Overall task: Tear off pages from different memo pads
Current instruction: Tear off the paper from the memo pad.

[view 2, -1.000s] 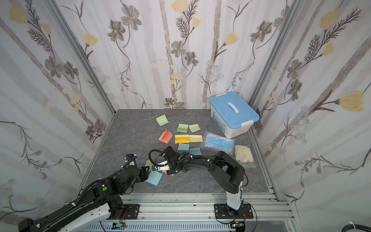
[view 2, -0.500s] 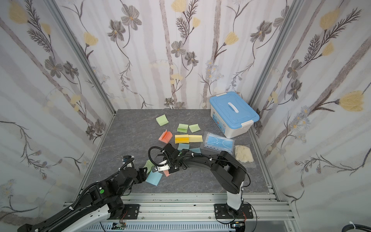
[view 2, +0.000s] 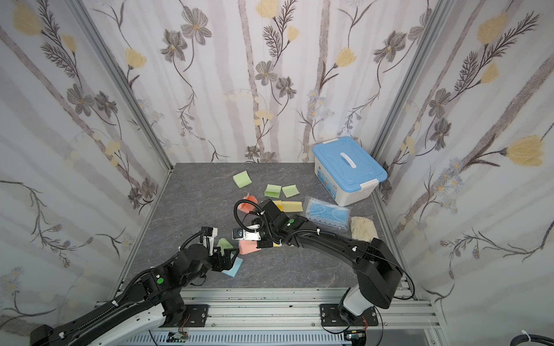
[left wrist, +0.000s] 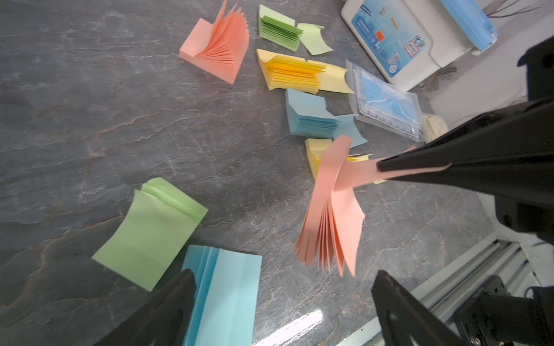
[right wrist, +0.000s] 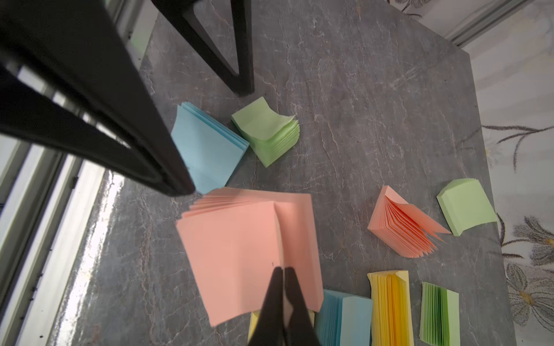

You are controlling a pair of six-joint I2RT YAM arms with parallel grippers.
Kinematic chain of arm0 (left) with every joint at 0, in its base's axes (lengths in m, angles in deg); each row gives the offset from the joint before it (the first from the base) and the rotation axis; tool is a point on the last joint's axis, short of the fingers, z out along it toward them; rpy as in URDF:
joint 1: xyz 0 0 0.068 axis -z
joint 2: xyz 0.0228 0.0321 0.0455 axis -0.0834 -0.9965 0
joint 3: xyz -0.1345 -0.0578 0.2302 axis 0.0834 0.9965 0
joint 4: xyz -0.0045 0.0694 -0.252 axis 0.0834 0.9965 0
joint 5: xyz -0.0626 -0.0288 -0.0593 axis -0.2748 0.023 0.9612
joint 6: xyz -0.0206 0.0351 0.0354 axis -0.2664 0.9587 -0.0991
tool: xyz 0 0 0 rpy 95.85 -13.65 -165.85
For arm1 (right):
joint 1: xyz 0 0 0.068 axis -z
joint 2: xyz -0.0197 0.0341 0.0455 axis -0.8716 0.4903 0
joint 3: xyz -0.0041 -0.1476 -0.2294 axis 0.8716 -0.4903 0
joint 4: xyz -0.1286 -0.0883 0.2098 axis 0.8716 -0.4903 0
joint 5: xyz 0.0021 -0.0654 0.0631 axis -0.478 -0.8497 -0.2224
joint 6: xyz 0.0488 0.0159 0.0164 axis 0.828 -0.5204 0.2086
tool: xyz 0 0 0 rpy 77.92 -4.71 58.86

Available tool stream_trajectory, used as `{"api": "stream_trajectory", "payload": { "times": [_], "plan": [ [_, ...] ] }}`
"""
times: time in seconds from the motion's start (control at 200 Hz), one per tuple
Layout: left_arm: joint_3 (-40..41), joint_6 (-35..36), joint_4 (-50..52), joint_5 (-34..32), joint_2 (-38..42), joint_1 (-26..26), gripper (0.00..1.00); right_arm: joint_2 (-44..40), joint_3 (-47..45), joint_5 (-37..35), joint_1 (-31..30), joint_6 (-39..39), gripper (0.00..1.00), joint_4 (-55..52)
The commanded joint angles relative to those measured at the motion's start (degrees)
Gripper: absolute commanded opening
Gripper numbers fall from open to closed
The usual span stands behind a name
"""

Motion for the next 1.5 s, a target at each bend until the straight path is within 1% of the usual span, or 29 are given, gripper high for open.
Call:
{"api": "stream_trajectory", "payload": {
  "times": [0.0, 0.22, 0.355, 0.465, 0.5, 0.565, 0.669, 0.789, 0.829, 0.889, 0.979, 1.039, 1.084, 1.204, 1.304, 1.409, 1.494],
  "plan": [
    [-0.7, 2.6, -7.5, 4.9, -0.8, 0.0, 0.97, -2.7, -1.0, 5.7, 0.1, 5.1, 0.00, 0.2],
    [0.2, 2.7, -12.0, 9.1, -1.4, 0.0, 0.98, -9.0, -4.5, 13.0, 0.1, 7.3, 0.00, 0.8],
    [0.9, 2.7, -13.6, 11.2, -0.7, 0.0, 0.94, -11.5, -6.2, 16.5, 0.2, 7.3, 0.00, 1.3],
    [1.2, 2.9, -14.9, 13.0, -0.7, 0.1, 0.90, -12.1, -6.6, 16.6, 0.3, 8.2, 0.00, 1.3],
    [1.3, 2.9, -14.9, 13.3, -0.8, 0.0, 0.85, -12.2, -6.6, 16.2, 0.4, 8.8, 0.00, 1.4],
    [1.3, 3.1, -14.7, 13.5, -1.0, 0.1, 0.74, -12.6, -6.8, 15.5, 0.8, 9.8, 0.00, 1.3],
    [1.4, 3.1, -14.7, 13.6, -1.0, 0.0, 0.52, -13.7, -7.4, 15.4, 1.9, 11.3, 0.00, 1.8],
    [1.4, 3.2, -14.8, 13.5, -1.0, 0.1, 0.33, -15.0, -8.5, 15.4, 3.1, 12.9, 0.00, 2.9],
    [1.2, 3.3, -14.7, 13.3, -1.1, 0.0, 0.29, -15.4, -8.8, 14.8, 3.4, 13.3, 0.00, 3.3],
    [1.0, 3.3, -14.5, 12.9, -1.1, 0.0, 0.26, -15.8, -9.2, 13.3, 3.9, 14.1, 0.00, 3.7],
    [0.4, 3.2, -13.3, 11.1, -1.1, 0.0, 0.17, -16.6, -9.6, 10.8, 4.5, 14.9, 0.00, 4.3],
    [0.2, 3.2, -12.2, 9.6, -1.0, 0.0, 0.09, -17.2, -10.1, 8.6, 4.7, 15.4, 0.00, 5.1],
    [0.0, 3.0, -11.2, 8.1, -0.9, 0.0, 0.00, -17.9, -10.6, 6.4, 4.9, 15.7, 0.00, 6.0],
    [-0.6, 2.0, -7.8, 2.9, -0.8, 0.0, 0.00, -20.1, -12.0, -1.5, 5.0, 16.2, 0.00, 8.5],
    [-0.7, 1.2, -5.9, -0.5, -0.5, 0.0, 0.00, -21.5, -11.9, -8.2, 4.7, 15.9, 0.00, 8.0],
    [-0.9, 0.5, -3.8, -3.6, 0.0, -0.1, 0.00, -21.6, -9.5, -15.8, 3.1, 14.0, 0.00, 2.2],
    [-1.2, 0.4, -2.1, -5.8, 1.0, 0.0, 0.00, -20.3, -7.9, -24.0, 1.4, 12.5, 0.00, -2.4]
  ]
}}
